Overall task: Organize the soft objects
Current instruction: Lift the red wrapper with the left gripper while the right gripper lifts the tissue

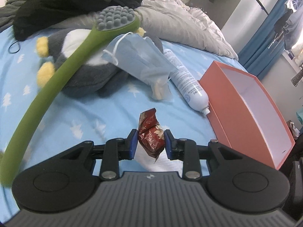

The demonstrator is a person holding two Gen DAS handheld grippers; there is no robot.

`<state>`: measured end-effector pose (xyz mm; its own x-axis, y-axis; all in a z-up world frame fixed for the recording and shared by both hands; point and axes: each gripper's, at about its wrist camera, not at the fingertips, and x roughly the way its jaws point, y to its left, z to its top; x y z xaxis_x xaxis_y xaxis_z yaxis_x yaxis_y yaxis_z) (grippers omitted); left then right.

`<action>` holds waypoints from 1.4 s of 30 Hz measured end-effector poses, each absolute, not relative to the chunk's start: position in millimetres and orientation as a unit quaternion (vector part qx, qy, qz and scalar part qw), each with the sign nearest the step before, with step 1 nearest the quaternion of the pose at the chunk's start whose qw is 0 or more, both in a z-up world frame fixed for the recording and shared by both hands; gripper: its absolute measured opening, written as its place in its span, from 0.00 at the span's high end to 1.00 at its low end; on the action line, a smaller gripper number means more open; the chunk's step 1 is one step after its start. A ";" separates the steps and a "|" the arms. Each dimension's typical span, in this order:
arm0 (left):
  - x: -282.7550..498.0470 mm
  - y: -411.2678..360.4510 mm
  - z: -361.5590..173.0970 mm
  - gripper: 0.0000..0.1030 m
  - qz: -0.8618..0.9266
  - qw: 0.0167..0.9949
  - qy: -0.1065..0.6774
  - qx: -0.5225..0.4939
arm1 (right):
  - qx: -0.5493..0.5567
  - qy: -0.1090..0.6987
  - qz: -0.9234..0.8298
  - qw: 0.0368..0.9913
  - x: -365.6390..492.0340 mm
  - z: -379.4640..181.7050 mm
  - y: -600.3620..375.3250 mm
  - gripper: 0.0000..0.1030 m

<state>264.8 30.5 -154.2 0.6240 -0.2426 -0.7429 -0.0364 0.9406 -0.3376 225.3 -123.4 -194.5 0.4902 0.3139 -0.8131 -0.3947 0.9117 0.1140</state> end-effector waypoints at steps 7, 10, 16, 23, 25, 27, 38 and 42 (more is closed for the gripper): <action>221.4 28.3 -150.9 0.66 -0.043 0.888 0.433 -0.150 | -0.054 0.458 0.195 0.866 194.3 -179.9 -138.4 0.93; 204.1 26.2 -152.0 0.66 -0.038 0.884 0.442 -0.146 | -0.050 0.464 0.190 0.864 178.7 -175.5 -146.1 0.93; 180.3 19.4 -158.4 0.66 -0.028 0.879 0.461 -0.118 | -0.023 0.485 0.179 0.856 160.9 -175.0 -160.7 0.90; 175.3 22.6 -172.4 0.66 -0.018 0.868 0.480 -0.123 | -0.019 0.483 0.189 0.855 161.0 -170.5 -162.6 0.52; 176.8 24.2 -175.5 0.66 -0.017 0.866 0.484 -0.124 | -0.017 0.481 0.194 0.855 165.6 -170.7 -161.5 0.49; 180.1 25.2 -178.2 0.66 -0.015 0.864 0.488 -0.122 | -0.015 0.481 0.197 0.854 171.6 -172.0 -160.7 0.49; 195.2 28.7 -191.4 0.66 -0.002 0.855 0.506 -0.114 | -0.042 0.485 0.211 0.848 208.8 -200.9 -143.5 0.49; 200.3 31.3 -199.0 0.66 0.001 0.851 0.513 -0.114 | -0.045 0.490 0.218 0.843 214.9 -212.2 -139.5 0.50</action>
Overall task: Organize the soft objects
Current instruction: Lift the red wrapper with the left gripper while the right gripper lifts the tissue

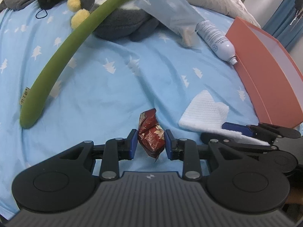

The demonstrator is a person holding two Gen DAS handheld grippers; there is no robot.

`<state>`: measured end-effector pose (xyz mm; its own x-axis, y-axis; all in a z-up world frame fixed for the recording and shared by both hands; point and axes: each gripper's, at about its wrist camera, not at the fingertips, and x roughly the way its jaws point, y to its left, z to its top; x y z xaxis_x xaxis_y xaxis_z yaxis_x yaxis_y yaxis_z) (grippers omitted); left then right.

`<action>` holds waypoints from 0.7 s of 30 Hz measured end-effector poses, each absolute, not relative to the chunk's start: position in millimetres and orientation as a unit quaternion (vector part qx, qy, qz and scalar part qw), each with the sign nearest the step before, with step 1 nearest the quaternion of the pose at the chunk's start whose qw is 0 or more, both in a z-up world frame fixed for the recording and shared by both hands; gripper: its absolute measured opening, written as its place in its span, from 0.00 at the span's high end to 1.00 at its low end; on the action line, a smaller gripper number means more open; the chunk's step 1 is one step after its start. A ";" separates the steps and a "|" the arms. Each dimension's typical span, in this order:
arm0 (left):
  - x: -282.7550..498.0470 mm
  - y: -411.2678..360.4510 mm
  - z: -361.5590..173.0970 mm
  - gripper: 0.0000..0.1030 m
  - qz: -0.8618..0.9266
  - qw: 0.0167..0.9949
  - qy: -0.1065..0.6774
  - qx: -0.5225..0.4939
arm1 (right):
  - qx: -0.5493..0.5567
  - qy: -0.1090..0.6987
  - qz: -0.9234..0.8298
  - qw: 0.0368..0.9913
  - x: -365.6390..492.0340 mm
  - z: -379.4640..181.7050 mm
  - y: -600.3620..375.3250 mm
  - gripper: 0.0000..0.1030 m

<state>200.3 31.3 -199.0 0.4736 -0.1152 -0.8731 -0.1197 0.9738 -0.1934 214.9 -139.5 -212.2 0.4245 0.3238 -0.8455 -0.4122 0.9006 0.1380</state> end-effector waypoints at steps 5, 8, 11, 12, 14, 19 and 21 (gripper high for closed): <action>206.3 33.7 -200.5 0.66 0.004 0.851 0.512 -0.116 | -0.047 0.492 0.215 0.842 219.7 -220.1 -138.5 0.73; 208.8 32.9 -197.3 0.66 0.002 0.853 0.508 -0.116 | -0.033 0.495 0.220 0.840 222.0 -216.4 -141.9 0.86; 209.4 28.7 -191.9 0.66 -0.003 0.857 0.503 -0.113 | -0.030 0.490 0.220 0.843 218.2 -209.6 -143.2 0.88; 208.7 26.6 -189.2 0.66 -0.005 0.859 0.500 -0.112 | -0.030 0.488 0.220 0.844 216.3 -206.7 -143.6 0.89; 206.4 23.5 -183.6 0.66 -0.010 0.862 0.495 -0.112 | -0.028 0.483 0.220 0.847 211.9 -199.4 -145.2 0.90; 194.8 15.1 -166.3 0.66 -0.022 0.870 0.479 -0.116 | -0.028 0.468 0.210 0.858 196.9 -179.9 -149.6 0.91; 189.0 11.0 -158.8 0.66 -0.026 0.873 0.472 -0.114 | -0.030 0.461 0.205 0.863 190.5 -171.8 -151.5 0.91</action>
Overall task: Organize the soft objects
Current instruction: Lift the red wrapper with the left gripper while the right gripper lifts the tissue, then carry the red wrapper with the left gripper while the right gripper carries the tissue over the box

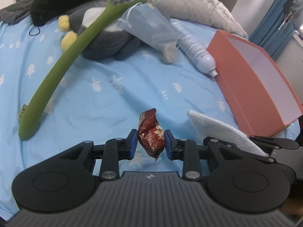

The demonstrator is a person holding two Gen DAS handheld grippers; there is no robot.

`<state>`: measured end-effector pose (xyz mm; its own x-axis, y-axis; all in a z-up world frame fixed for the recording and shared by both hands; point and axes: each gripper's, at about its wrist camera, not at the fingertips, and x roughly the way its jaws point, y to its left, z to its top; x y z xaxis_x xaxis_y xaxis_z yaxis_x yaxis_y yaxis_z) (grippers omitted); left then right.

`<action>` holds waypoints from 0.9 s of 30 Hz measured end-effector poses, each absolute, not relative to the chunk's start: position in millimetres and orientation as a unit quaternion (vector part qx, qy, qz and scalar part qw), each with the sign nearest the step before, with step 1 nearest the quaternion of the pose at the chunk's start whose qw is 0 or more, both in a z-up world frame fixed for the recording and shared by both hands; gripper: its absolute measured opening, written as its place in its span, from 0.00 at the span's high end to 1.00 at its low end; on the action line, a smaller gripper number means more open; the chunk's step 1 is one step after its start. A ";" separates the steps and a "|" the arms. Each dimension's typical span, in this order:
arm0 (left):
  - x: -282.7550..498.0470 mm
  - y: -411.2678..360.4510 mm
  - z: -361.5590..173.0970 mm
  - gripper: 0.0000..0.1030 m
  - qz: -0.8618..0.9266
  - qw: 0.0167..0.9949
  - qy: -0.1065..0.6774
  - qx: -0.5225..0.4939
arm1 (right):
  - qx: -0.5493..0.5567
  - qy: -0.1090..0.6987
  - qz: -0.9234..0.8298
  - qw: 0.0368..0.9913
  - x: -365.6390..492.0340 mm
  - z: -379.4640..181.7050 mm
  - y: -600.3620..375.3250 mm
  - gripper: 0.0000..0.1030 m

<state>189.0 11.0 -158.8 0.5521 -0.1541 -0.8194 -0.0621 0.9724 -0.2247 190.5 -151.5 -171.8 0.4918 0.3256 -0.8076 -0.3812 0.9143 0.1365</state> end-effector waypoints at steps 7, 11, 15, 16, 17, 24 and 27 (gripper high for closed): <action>168.0 -2.3 -131.1 0.66 -0.044 0.886 0.447 -0.112 | -0.014 0.442 0.187 0.877 173.2 -143.8 -165.1 0.91; 160.9 -8.9 -114.8 0.66 -0.051 0.893 0.433 -0.112 | -0.012 0.428 0.183 0.885 165.5 -126.9 -171.3 0.91; 160.6 -16.6 -95.4 0.66 -0.063 0.901 0.415 -0.108 | -0.009 0.409 0.181 0.895 161.6 -106.1 -176.3 0.91; 161.3 -18.7 -90.2 0.66 -0.067 0.903 0.410 -0.108 | -0.007 0.404 0.179 0.897 161.9 -100.6 -178.2 0.91; 162.7 -20.9 -84.5 0.66 -0.071 0.905 0.405 -0.108 | -0.003 0.399 0.178 0.900 162.8 -93.7 -180.5 0.91; 177.1 -42.9 -41.3 0.66 -0.101 0.919 0.368 -0.095 | 0.006 0.348 0.166 0.923 170.2 -45.5 -195.6 0.91; 186.1 -54.1 -25.0 0.66 -0.115 0.922 0.357 -0.094 | 0.009 0.327 0.154 0.932 176.2 -25.1 -204.5 0.91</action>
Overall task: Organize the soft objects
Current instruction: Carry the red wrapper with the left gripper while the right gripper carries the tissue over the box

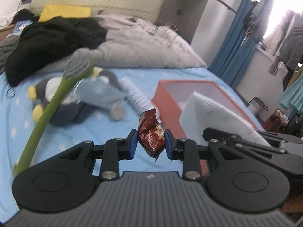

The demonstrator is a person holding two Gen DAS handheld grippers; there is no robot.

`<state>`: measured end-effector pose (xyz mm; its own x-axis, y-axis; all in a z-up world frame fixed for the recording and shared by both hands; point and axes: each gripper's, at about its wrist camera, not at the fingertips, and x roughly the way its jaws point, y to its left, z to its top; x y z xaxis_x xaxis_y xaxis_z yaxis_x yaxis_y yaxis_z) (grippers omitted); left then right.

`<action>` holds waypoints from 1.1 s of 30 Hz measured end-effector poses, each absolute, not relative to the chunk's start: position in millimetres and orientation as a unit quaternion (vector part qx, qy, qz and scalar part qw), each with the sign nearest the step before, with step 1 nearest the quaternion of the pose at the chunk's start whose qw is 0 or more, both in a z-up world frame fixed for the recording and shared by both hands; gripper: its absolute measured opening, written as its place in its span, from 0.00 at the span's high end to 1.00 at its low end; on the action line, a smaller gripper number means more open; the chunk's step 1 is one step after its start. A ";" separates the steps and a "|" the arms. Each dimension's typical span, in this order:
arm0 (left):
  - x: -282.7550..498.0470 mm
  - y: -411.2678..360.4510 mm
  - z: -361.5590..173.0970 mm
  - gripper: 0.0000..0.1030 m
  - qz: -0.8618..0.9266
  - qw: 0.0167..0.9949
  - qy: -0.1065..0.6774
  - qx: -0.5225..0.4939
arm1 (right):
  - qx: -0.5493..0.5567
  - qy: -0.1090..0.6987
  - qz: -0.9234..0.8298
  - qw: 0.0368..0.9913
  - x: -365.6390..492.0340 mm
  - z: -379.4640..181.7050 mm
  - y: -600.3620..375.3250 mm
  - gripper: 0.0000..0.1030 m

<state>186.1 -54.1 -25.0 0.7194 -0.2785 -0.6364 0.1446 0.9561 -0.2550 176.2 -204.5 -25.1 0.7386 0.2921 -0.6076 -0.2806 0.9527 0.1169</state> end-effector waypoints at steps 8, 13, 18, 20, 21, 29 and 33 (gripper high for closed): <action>215.9 -91.7 7.9 0.66 -0.154 0.924 0.338 -0.089 | 0.014 0.296 0.116 0.948 192.9 12.1 -241.9 0.91; 239.8 -126.1 12.6 0.66 -0.179 0.920 0.340 -0.079 | 0.026 0.299 0.086 0.950 206.7 16.5 -272.4 0.91; 275.2 -165.8 0.4 0.66 -0.205 0.907 0.362 -0.067 | 0.044 0.318 0.049 0.946 222.2 4.3 -304.9 0.91; 288.1 -182.5 -6.9 0.66 -0.213 0.901 0.372 -0.060 | 0.048 0.330 0.036 0.942 229.0 -3.5 -317.4 0.91; 296.4 -190.1 -11.9 0.66 -0.216 0.898 0.378 -0.058 | 0.051 0.336 0.029 0.940 232.7 -8.3 -323.7 0.91; 346.6 -241.2 -57.1 0.66 -0.230 0.872 0.431 -0.030 | 0.082 0.385 -0.007 0.919 265.5 -50.5 -371.1 0.90; 366.8 -254.9 -79.2 0.66 -0.228 0.863 0.451 -0.020 | 0.085 0.409 -0.019 0.908 279.8 -75.2 -383.0 0.90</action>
<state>366.8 -254.9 -79.2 0.4894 -0.4116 -0.7688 0.3749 0.8953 -0.2407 279.8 -383.0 -75.2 0.6645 0.0348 -0.7465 0.1049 0.9847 0.1393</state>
